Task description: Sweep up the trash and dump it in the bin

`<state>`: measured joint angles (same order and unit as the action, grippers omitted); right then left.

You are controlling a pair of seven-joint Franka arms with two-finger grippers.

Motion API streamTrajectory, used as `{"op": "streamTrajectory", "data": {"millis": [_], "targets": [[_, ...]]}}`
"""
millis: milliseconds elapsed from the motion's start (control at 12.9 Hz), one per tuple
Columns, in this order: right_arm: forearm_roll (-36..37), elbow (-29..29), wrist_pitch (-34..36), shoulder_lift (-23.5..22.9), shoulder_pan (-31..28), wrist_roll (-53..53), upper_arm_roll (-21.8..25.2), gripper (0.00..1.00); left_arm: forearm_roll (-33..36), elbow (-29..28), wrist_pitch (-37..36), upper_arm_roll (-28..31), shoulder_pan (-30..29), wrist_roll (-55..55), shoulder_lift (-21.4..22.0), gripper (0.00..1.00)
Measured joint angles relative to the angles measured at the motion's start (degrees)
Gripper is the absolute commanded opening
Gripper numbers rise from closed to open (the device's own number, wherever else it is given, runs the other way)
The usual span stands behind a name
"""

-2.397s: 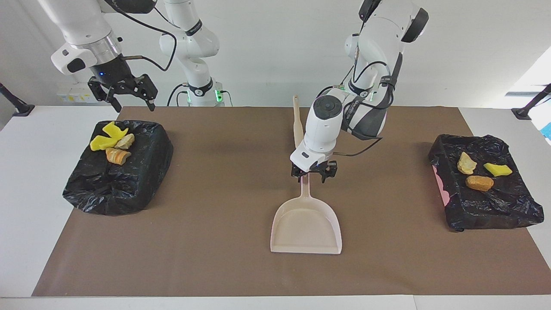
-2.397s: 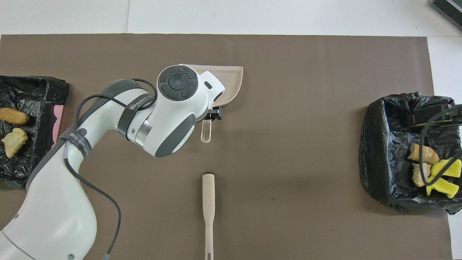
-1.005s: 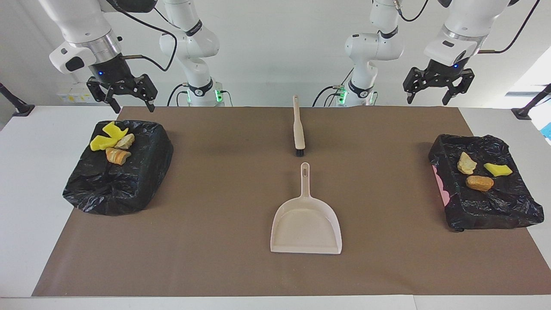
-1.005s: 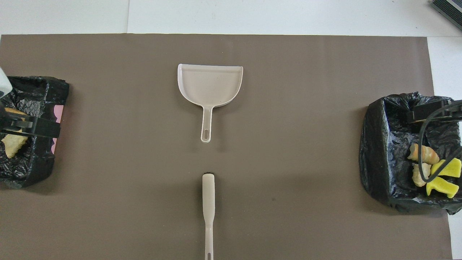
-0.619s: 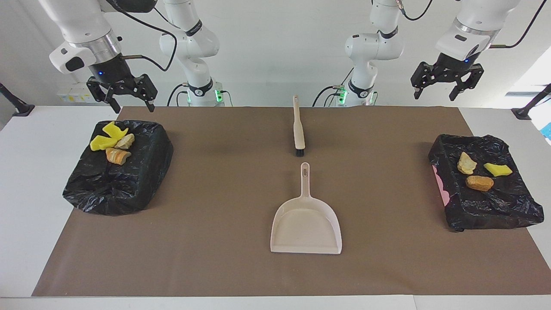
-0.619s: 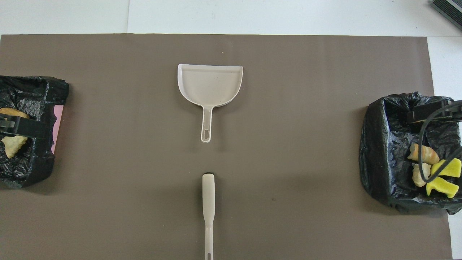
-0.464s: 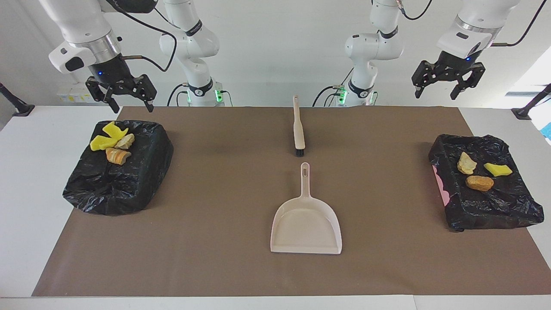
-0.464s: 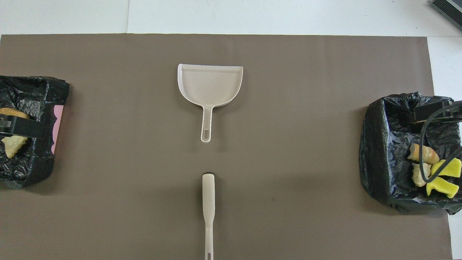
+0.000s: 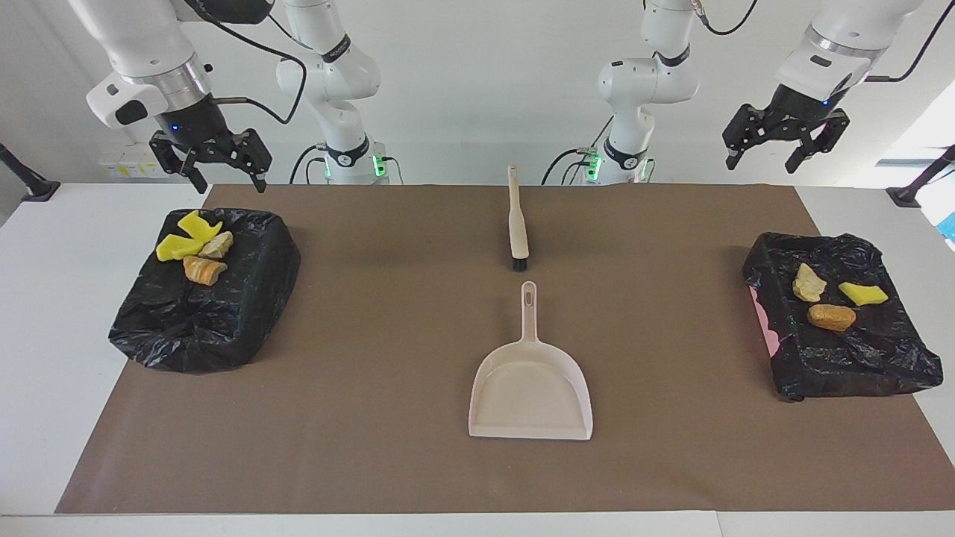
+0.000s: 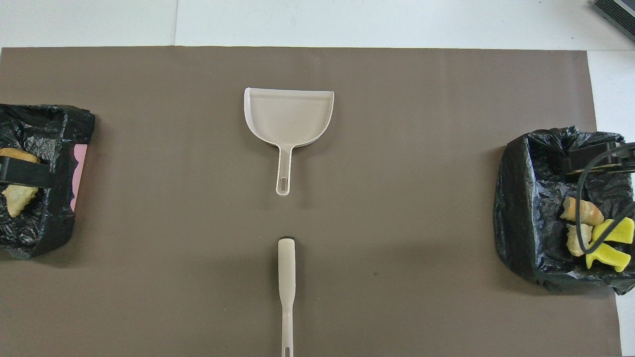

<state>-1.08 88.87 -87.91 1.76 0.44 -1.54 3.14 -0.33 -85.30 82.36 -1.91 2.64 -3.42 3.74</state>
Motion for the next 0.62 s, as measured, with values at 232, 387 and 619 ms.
{"op": "streamTrajectory", "data": {"millis": [232,387,619], "targets": [[0.0,0.0,0.4,0.0,0.0,0.0,0.0,1.0,-0.1,0.0,0.0,0.0,0.0,0.0,0.0,1.0],[0.0,0.0,0.4,0.0,0.0,0.0,0.0,1.0,-0.1,0.0,0.0,0.0,0.0,0.0,0.0,1.0],[0.0,0.0,0.4,0.0,0.0,0.0,0.0,1.0,-0.1,0.0,0.0,0.0,0.0,0.0,0.0,1.0]]}}
